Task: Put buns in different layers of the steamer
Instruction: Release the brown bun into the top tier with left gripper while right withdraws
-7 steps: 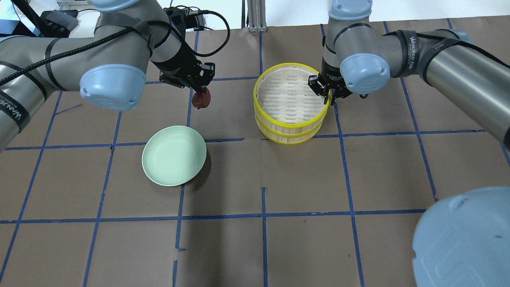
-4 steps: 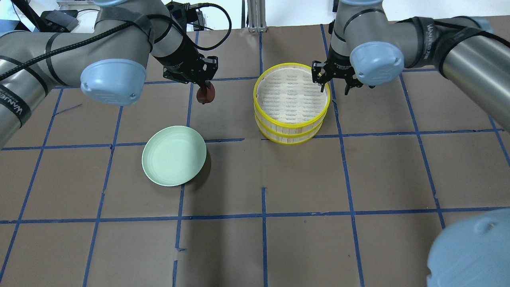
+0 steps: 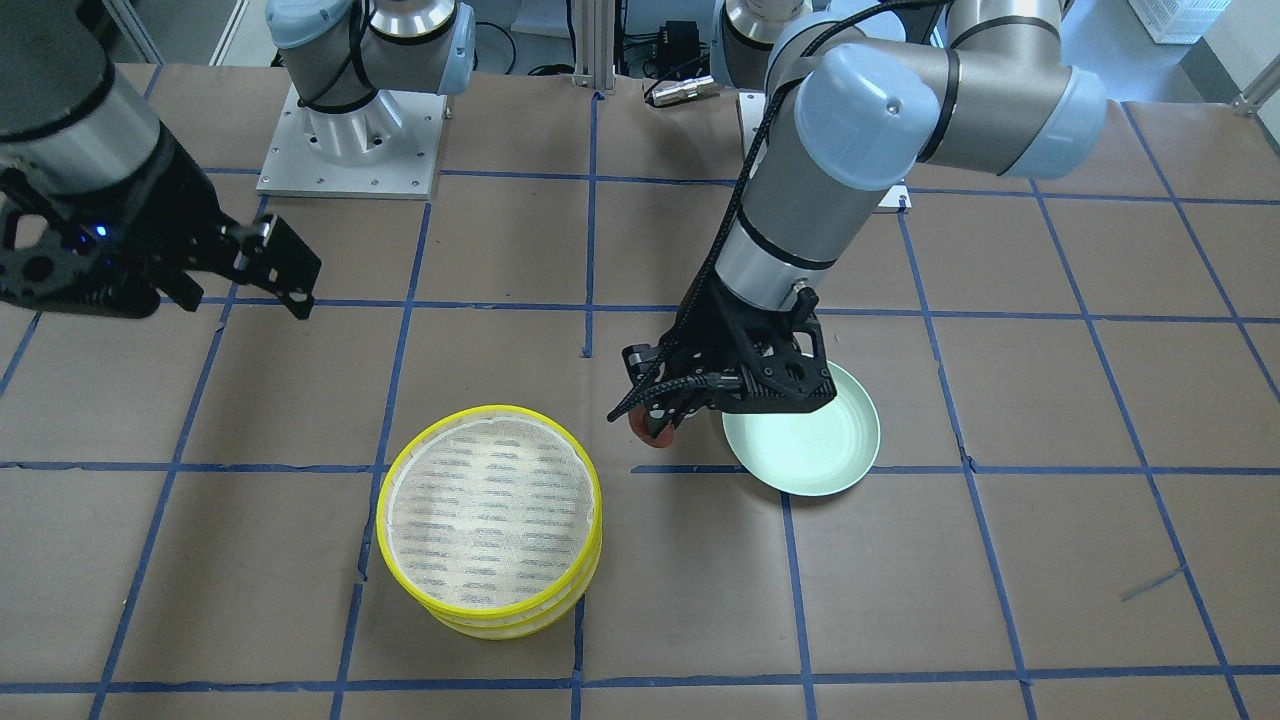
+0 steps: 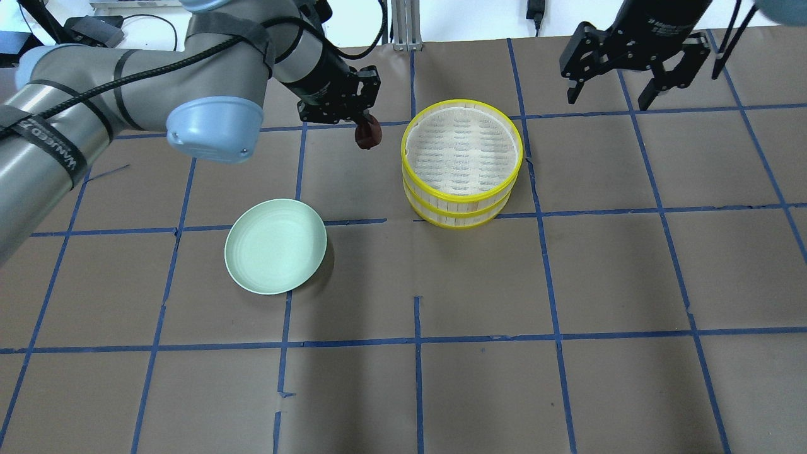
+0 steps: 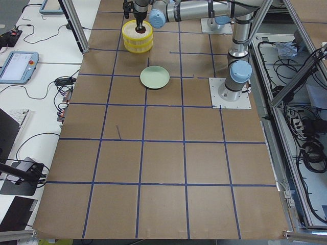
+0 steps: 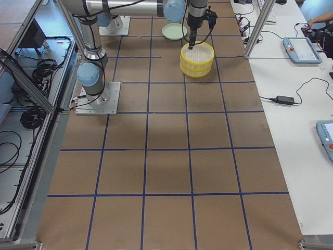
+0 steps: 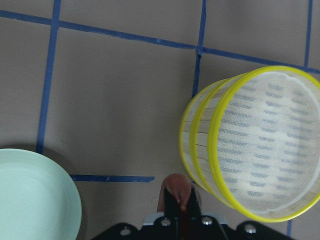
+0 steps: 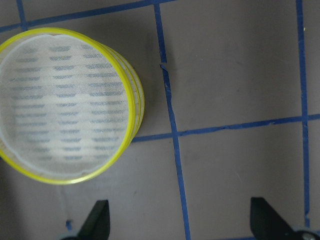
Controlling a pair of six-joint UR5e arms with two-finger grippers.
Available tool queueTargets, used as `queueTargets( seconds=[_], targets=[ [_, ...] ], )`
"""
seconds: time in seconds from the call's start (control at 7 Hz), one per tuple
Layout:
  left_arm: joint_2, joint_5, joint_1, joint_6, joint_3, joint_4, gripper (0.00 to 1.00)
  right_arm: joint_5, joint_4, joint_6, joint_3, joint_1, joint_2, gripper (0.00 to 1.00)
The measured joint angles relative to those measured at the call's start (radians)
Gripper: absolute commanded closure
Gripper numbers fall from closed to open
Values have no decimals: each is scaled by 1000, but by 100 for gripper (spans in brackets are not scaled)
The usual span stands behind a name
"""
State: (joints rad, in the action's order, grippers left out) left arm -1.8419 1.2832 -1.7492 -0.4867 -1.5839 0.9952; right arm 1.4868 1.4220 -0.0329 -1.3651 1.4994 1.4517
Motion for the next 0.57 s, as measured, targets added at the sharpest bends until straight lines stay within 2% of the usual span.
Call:
queueTargets(
  seconds=[0.14, 0.29, 0.43, 0.57],
  targets=[
    [-32, -27, -27, -116, 1, -84, 93, -2, -62, 6, 15, 10, 17, 0],
    [-69, -54, -52, -219, 1, -173, 84, 7, -80, 8, -3, 20, 22, 0],
    [-105, -71, -77, -289, 5, -247, 80, 19, -54, 10, -38, 25, 28, 0],
    [-134, -79, -93, -322, 15, -287, 6, 26, -3, 12, -62, 26, 32, 0]
  ],
)
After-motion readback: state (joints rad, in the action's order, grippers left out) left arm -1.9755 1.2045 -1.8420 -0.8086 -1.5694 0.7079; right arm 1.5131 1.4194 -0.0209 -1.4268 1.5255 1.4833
